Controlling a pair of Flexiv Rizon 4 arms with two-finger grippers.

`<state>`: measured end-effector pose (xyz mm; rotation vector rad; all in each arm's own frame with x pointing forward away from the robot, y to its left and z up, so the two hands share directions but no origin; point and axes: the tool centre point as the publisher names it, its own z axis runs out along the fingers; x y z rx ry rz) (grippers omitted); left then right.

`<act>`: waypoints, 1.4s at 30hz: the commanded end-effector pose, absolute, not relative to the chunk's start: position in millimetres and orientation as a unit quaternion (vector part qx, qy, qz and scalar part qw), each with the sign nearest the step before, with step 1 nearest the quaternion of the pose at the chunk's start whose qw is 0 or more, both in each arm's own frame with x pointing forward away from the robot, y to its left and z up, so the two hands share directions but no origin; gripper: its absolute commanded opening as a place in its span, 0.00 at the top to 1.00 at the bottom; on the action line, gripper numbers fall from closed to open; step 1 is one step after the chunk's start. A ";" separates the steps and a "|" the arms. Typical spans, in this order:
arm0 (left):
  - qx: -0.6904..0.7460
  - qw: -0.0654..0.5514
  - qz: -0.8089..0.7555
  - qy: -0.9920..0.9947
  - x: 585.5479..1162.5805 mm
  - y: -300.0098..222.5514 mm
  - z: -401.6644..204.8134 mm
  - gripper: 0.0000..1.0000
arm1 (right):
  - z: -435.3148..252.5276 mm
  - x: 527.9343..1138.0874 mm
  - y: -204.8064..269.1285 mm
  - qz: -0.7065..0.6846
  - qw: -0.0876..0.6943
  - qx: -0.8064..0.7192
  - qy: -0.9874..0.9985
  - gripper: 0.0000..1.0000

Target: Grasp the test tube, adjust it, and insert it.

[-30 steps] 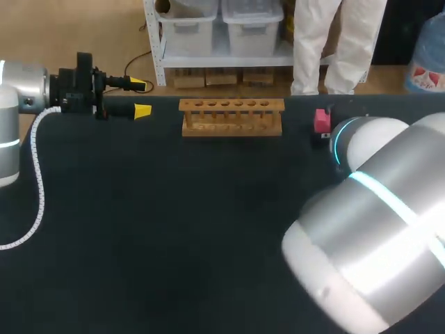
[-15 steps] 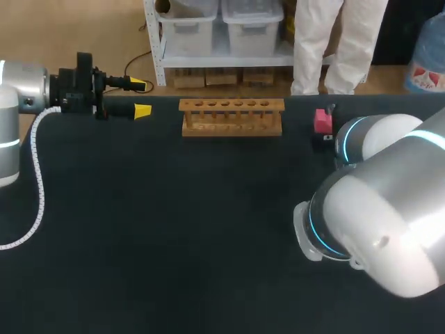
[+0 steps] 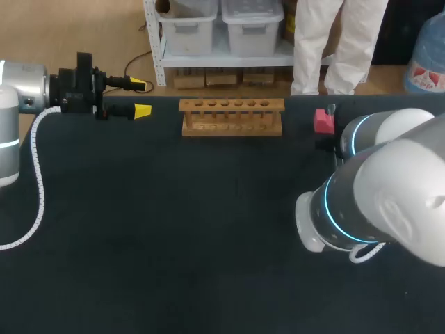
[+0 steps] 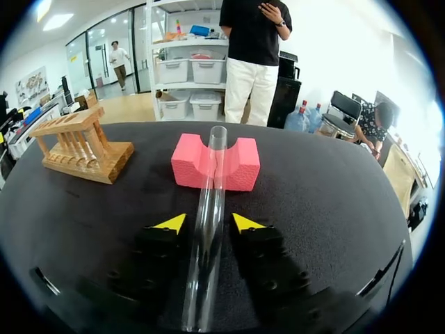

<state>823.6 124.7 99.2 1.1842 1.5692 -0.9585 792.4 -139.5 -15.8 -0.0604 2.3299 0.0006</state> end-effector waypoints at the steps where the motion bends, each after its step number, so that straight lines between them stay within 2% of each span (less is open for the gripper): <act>1: 0.481 0.461 -0.389 0.636 823.8 125.0 98.1 0.00 | -15.9 794.0 -142.5 0.026 0.388 -0.035 0.920 0.69; 4: 0.481 0.461 -0.389 0.636 823.8 125.0 98.1 0.00 | -16.9 794.3 -142.3 0.027 0.386 -0.037 0.921 0.70; 7: 0.481 0.461 -0.389 0.636 823.8 125.0 98.1 0.00 | -17.0 794.3 -142.3 0.027 0.385 -0.038 0.922 0.78; 10: 0.481 0.461 -0.389 0.636 823.8 125.0 98.1 0.00 | -16.8 794.3 -142.4 0.026 0.384 -0.037 0.922 0.82; 15: 0.481 0.461 -0.389 0.636 823.8 125.0 98.1 0.00 | -15.7 793.9 -141.8 0.025 0.382 -0.036 0.923 1.00; 28: 0.481 0.461 -0.389 0.636 823.8 125.0 98.1 0.00 | -9.1 785.8 -138.0 0.021 0.377 -0.005 0.926 1.00; 42: 0.481 0.461 -0.389 0.636 823.8 125.0 98.1 0.00 | 29.4 767.2 -129.6 0.000 0.380 0.018 0.925 1.00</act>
